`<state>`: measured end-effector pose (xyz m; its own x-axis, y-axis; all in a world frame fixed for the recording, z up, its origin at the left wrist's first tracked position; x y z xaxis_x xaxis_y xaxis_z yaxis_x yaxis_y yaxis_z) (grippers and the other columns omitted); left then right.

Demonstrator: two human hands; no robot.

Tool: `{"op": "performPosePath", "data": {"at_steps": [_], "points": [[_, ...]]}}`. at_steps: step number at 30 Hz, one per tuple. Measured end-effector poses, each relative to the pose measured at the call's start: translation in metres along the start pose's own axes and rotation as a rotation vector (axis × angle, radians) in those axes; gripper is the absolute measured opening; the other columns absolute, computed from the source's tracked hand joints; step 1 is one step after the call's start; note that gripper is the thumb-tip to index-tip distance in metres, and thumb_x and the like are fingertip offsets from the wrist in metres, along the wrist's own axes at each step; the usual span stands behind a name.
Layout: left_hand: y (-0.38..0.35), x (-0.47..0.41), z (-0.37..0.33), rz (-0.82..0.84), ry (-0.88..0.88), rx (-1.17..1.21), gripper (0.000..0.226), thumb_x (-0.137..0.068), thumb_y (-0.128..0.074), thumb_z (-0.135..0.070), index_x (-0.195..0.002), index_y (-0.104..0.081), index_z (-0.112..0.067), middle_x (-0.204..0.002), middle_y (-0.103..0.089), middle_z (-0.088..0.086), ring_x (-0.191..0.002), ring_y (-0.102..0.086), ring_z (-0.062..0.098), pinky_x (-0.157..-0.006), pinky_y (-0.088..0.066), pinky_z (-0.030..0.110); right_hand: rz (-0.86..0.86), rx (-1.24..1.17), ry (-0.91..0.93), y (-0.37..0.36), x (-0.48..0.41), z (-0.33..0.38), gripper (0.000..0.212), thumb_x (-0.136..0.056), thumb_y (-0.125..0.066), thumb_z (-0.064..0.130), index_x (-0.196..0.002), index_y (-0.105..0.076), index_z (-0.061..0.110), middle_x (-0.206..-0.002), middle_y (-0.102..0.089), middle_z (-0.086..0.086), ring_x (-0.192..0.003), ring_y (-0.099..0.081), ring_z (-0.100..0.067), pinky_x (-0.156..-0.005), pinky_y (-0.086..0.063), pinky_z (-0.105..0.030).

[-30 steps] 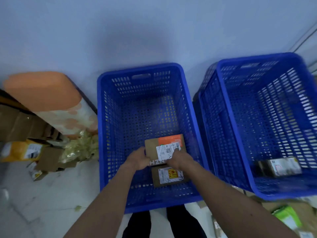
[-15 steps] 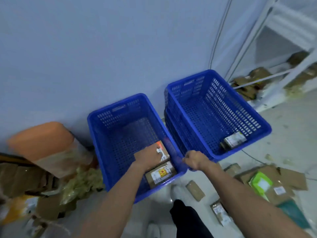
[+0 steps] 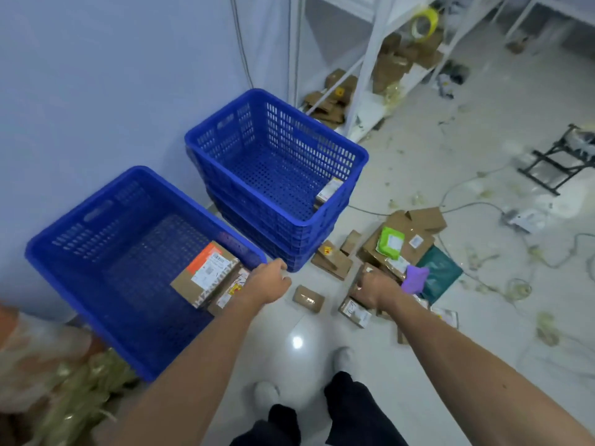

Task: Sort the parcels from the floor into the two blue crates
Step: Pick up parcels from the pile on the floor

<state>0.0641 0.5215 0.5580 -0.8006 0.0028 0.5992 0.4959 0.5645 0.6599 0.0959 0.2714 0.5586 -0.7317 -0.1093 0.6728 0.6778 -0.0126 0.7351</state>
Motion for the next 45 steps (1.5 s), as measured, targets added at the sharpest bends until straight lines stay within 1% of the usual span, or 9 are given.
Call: {"op": "performPosePath", "data": {"at_steps": [7,12,15,18,20,24,30,36,45], "points": [[-0.077,-0.041,-0.041,0.105,-0.008,-0.076,0.041,-0.094,-0.06,-0.029,-0.132,-0.051,-0.014,-0.128,-0.06,0.008,-0.116,-0.058,0.026,-0.094,-0.048,0.036,0.043,0.069,0.035,-0.046,-0.023,-0.071,0.052,-0.095,-0.048,0.041,-0.137,-0.046,0.01,-0.133,-0.051,-0.016,-0.122,-0.05,-0.032,-0.094,-0.041,-0.034],[-0.134,-0.1,-0.019,0.125,0.055,-0.198,0.052,-0.087,-0.053,-0.045,-0.133,-0.043,-0.024,-0.132,-0.054,0.007,-0.116,-0.056,0.032,-0.096,-0.048,0.048,0.145,0.13,0.134,-0.092,-0.083,-0.093,0.052,-0.094,-0.05,0.038,-0.138,-0.043,0.011,-0.138,-0.045,-0.013,-0.128,-0.045,-0.03,-0.1,-0.043,-0.038],[-0.168,-0.143,-0.009,0.125,0.044,-0.262,0.057,-0.091,-0.056,-0.04,-0.141,-0.038,-0.02,-0.136,-0.05,0.01,-0.12,-0.052,0.033,-0.099,-0.045,0.043,0.15,0.183,0.158,-0.121,-0.131,-0.103,0.053,-0.094,-0.051,0.039,-0.138,-0.042,0.01,-0.139,-0.043,-0.012,-0.128,-0.044,-0.029,-0.097,-0.042,-0.039],[-0.211,-0.194,0.009,0.137,-0.007,-0.35,0.063,-0.093,-0.057,-0.034,-0.147,-0.032,-0.015,-0.14,-0.044,0.01,-0.12,-0.051,0.029,-0.088,-0.041,0.034,0.176,0.21,0.164,-0.166,-0.188,-0.108,0.058,-0.095,-0.05,0.041,-0.141,-0.038,0.01,-0.143,-0.037,-0.012,-0.131,-0.041,-0.031,-0.099,-0.041,-0.04],[-0.246,-0.237,0.031,0.129,-0.036,-0.395,0.065,-0.092,-0.057,-0.033,-0.148,-0.031,-0.014,-0.142,-0.039,0.01,-0.121,-0.048,0.028,-0.086,-0.04,0.032,0.165,0.191,0.147,-0.206,-0.234,-0.11,0.057,-0.092,-0.053,0.039,-0.139,-0.039,0.011,-0.142,-0.036,-0.013,-0.131,-0.04,-0.031,-0.1,-0.042,-0.041],[-0.324,-0.315,0.081,0.17,-0.083,-0.466,0.072,-0.089,-0.06,-0.029,-0.15,-0.027,-0.015,-0.149,-0.031,0.009,-0.127,-0.043,0.029,-0.101,-0.043,0.04,0.155,0.153,0.113,-0.301,-0.319,-0.107,0.06,-0.087,-0.059,0.038,-0.137,-0.04,0.011,-0.144,-0.037,-0.014,-0.129,-0.042,-0.031,-0.096,-0.043,-0.041],[-0.407,-0.412,0.151,0.141,-0.194,-0.594,0.066,-0.087,-0.065,-0.022,-0.144,-0.032,-0.014,-0.147,-0.029,0.011,-0.123,-0.044,0.03,-0.094,-0.049,0.043,0.078,0.097,0.171,-0.405,-0.43,-0.078,0.06,-0.085,-0.062,0.045,-0.129,-0.04,0.01,-0.13,-0.042,-0.01,-0.12,-0.045,-0.03,-0.095,-0.043,-0.041],[-0.457,-0.49,0.189,0.066,-0.246,-0.726,0.102,-0.079,-0.08,-0.033,-0.155,-0.014,-0.018,-0.161,-0.011,0.013,-0.143,-0.027,0.031,-0.111,-0.04,0.043,-0.094,0.077,0.2,-0.46,-0.506,-0.062,0.089,-0.072,-0.071,0.05,-0.141,-0.03,0.01,-0.131,-0.041,-0.01,-0.117,-0.044,-0.029,-0.096,-0.041,-0.041],[-0.484,-0.516,0.186,0.052,-0.349,-0.765,0.097,-0.075,-0.082,-0.03,-0.148,-0.021,-0.015,-0.141,-0.035,0.011,-0.124,-0.046,0.027,-0.099,-0.047,0.036,-0.125,0.097,0.244,-0.482,-0.529,-0.065,0.094,-0.071,-0.071,0.049,-0.143,-0.025,0.008,-0.129,-0.042,-0.01,-0.112,-0.046,-0.027,-0.093,-0.042,-0.04]]}}
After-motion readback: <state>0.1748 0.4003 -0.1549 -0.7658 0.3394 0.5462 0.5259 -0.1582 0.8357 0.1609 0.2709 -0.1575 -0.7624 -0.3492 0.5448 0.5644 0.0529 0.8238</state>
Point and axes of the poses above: each hand's wrist, its own x-axis away from the middle knuckle, its own y-axis out of the back of the hand, z = x × y, the point moved 7 cm from there along -x, towards the middle knuckle
